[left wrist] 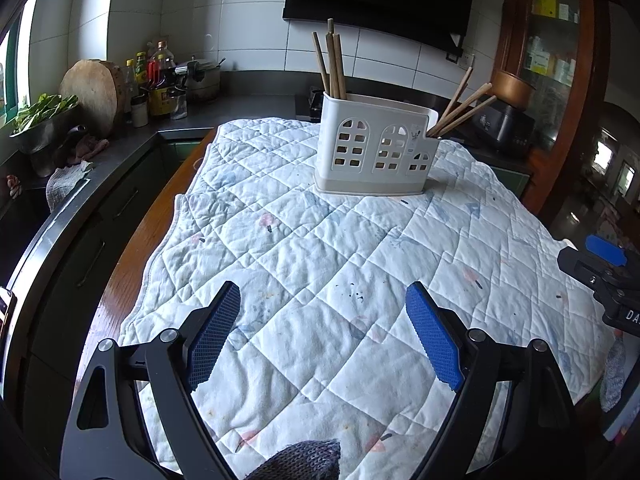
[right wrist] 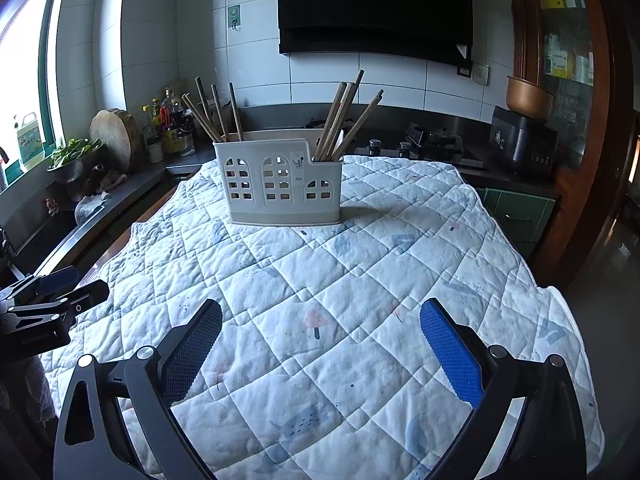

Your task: Organize utensils

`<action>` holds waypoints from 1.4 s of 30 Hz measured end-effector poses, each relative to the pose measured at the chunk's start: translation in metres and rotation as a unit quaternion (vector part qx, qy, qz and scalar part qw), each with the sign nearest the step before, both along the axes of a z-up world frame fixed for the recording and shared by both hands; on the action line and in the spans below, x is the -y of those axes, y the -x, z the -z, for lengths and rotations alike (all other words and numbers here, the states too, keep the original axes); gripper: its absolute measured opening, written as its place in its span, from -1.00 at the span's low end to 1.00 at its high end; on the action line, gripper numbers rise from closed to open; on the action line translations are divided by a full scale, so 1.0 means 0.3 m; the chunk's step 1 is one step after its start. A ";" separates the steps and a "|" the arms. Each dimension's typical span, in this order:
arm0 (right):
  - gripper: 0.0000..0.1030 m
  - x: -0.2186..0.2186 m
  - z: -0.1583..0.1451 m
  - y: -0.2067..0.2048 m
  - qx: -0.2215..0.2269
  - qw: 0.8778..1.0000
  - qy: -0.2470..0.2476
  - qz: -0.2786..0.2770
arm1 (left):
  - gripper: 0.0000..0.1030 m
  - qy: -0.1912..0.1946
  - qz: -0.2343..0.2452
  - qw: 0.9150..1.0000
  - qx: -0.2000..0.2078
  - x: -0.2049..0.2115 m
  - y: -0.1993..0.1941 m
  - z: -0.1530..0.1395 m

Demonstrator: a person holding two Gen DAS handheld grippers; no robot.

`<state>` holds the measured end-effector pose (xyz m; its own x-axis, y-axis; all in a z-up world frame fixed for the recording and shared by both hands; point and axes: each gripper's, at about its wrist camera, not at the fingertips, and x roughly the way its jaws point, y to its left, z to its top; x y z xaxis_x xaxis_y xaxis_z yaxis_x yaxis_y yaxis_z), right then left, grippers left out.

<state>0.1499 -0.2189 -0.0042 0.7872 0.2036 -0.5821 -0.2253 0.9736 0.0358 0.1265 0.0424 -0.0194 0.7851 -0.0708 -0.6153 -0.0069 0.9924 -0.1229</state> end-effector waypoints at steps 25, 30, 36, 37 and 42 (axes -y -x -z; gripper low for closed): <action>0.86 -0.003 0.013 0.003 -0.007 1.000 -0.006 -0.008 | 0.64 0.010 0.004 1.000 0.000 0.014 0.003 -0.011; 0.86 -0.003 0.013 0.003 -0.007 1.000 -0.007 -0.008 | 0.64 0.013 0.006 1.000 -0.002 0.015 0.002 -0.008; 0.86 -0.004 0.020 0.003 -0.010 1.000 -0.007 -0.010 | 0.64 0.014 0.009 1.000 -0.003 0.019 0.000 -0.001; 0.86 -0.006 0.021 0.003 -0.010 1.000 -0.006 -0.011 | 0.64 0.014 0.010 1.000 -0.004 0.020 0.000 0.001; 0.86 -0.008 0.026 0.004 -0.012 1.000 -0.006 -0.014 | 0.64 0.014 0.011 1.000 -0.006 0.027 -0.004 0.010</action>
<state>0.1488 -0.2165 -0.0119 0.7672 0.2331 -0.5975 -0.2522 0.9662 0.0531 0.1276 0.0343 -0.0225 0.7754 -0.1052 -0.6227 0.0132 0.9885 -0.1505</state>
